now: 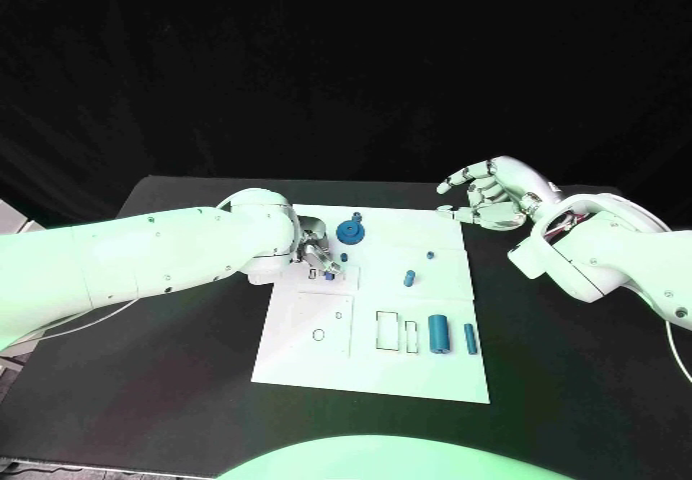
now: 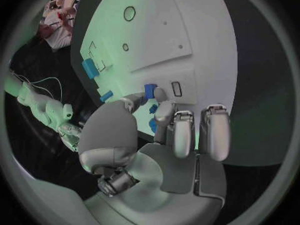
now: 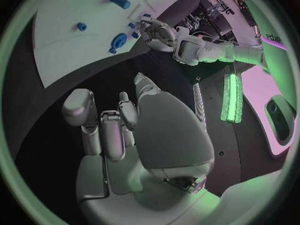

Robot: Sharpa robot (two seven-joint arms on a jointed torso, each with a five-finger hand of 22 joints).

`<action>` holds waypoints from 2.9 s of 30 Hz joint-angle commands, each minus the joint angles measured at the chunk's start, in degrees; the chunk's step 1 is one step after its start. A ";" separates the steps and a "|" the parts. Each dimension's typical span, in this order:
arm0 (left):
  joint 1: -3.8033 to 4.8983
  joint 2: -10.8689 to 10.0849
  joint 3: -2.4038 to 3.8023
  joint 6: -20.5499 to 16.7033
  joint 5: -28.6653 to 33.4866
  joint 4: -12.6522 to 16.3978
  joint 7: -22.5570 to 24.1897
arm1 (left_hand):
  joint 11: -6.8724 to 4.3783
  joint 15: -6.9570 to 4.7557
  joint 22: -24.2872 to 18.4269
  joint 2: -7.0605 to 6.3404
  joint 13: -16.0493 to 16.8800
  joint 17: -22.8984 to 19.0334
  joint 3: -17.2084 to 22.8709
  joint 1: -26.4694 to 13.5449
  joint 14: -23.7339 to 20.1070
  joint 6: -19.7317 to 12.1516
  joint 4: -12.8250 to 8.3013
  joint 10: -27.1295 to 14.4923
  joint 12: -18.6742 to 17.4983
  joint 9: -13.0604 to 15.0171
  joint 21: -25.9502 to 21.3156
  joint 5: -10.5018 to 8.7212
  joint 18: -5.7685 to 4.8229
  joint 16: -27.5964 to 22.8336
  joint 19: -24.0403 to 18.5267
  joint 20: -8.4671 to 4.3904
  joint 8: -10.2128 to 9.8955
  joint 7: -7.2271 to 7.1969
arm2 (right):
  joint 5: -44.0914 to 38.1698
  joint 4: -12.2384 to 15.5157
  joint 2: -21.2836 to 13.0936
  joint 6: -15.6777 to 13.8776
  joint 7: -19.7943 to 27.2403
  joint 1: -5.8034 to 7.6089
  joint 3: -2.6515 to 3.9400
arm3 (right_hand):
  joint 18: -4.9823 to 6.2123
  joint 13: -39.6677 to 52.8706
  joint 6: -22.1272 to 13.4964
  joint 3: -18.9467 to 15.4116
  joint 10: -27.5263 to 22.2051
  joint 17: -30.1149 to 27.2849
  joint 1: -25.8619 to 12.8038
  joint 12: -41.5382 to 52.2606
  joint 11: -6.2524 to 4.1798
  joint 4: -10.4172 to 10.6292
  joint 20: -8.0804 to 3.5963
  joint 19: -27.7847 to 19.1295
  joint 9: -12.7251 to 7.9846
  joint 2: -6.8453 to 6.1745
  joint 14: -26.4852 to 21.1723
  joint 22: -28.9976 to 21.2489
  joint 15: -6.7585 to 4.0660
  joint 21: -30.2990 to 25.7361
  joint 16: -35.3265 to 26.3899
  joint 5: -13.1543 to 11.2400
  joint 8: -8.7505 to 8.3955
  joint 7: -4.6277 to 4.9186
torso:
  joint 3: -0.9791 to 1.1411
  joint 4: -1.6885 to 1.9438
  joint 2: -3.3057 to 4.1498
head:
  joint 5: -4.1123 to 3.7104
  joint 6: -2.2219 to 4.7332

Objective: Assemble the parts on the task board

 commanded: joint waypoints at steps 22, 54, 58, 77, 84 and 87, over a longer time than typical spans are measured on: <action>-0.33 -0.09 -0.23 2.19 0.42 -0.10 -0.44 | -0.14 -0.26 5.32 1.54 0.10 15.07 -3.69 2.37 5.95 0.05 1.15 0.09 0.39 0.01 0.06 -3.97 -1.23 0.36 0.59 -0.02 -0.50 0.13 | -0.47 0.21 -0.17 0.86 0.29 0.00 0.02 | 0.80 -0.38 -0.21 0.07 -0.47 2.78 -0.53 -0.49 -0.13 0.31 -0.22 -0.39 0.07 -0.02 3.09 -0.56 -0.32 -0.95 -0.74 0.20 0.28 0.05 | -0.01 0.00 -0.01 | -0.13 0.16; -0.31 -1.10 0.42 0.71 1.98 0.70 -0.27 | 0.14 -0.05 5.10 1.67 -0.42 15.07 -6.15 0.05 5.95 -0.10 1.68 -0.31 0.13 -0.08 -0.13 -5.02 -1.17 0.36 0.40 0.15 -0.76 0.43 | -0.47 0.05 -0.13 1.08 0.16 0.00 0.02 | 0.80 -0.35 -0.25 0.11 -0.42 2.77 -0.61 -0.47 -0.14 0.27 -0.22 -0.38 0.07 0.04 3.07 -0.54 -0.34 -0.98 -0.78 0.25 0.34 0.03 | 0.05 -0.03 0.04 | -0.25 0.19; -0.31 -1.32 0.43 0.60 2.00 1.05 -0.24 | 0.15 -0.04 4.79 1.44 -0.92 15.07 -6.44 0.12 5.95 -0.28 1.59 -0.59 -0.20 -0.11 -0.30 -5.40 -1.09 0.36 0.19 0.16 -0.87 0.45 | -0.47 0.06 -0.17 1.18 0.14 0.00 0.02 | 0.79 -0.35 -0.26 0.11 -0.39 2.70 -0.69 -0.46 -0.15 0.28 -0.23 -0.37 0.08 0.06 3.05 -0.52 -0.34 -0.98 -0.83 0.23 0.37 0.03 | 0.02 -0.04 0.01 | -0.27 0.16; -0.37 -2.99 0.40 -4.00 3.01 3.73 -0.08 | 2.38 1.83 3.79 1.58 -2.09 15.07 -9.55 0.68 5.95 -2.39 1.72 -1.74 -0.83 -7.69 -1.05 -6.89 -0.84 0.36 -0.53 1.62 -10.31 3.07 | -0.47 0.08 -0.25 1.21 0.14 -0.01 0.02 | 0.79 -0.35 -0.26 0.11 -0.39 2.70 -0.69 -0.46 -0.15 0.28 -0.23 -0.37 0.08 0.06 3.05 -0.52 -0.34 -0.98 -0.83 0.23 0.37 0.03 | 0.00 0.08 -0.01 | -0.23 0.09; -0.38 -2.99 0.23 -2.84 3.10 3.62 -0.16 | 2.41 1.88 3.92 1.91 -2.27 15.07 -9.45 2.49 5.95 -1.96 1.53 -1.89 -0.87 -8.41 -1.01 -6.90 -0.86 0.36 -0.45 1.73 -11.04 3.10 | -0.47 0.05 -0.24 1.30 0.08 -0.01 0.02 | 0.81 -0.37 -0.28 0.13 -0.37 2.72 -0.77 -0.47 -0.16 0.26 -0.23 -0.40 0.09 0.08 3.05 -0.57 -0.35 -1.09 -0.85 0.21 0.42 0.02 | 0.02 -0.04 0.03 | -0.13 0.05; -0.38 -2.90 0.16 -2.55 3.12 3.53 -0.17 | 2.41 1.89 3.87 2.11 -2.22 15.07 -9.35 2.97 5.95 -1.78 1.54 -1.87 -0.82 -8.57 -1.05 -6.79 -0.84 0.36 -0.49 1.75 -11.17 3.10 | -0.47 0.05 -0.23 1.33 0.07 -0.01 0.02 | 0.81 -0.37 -0.28 0.13 -0.37 2.72 -0.77 -0.47 -0.16 0.26 -0.23 -0.40 0.09 0.08 3.05 -0.57 -0.35 -1.09 -0.85 0.21 0.42 0.02 | 0.03 -0.04 0.02 | -0.12 0.00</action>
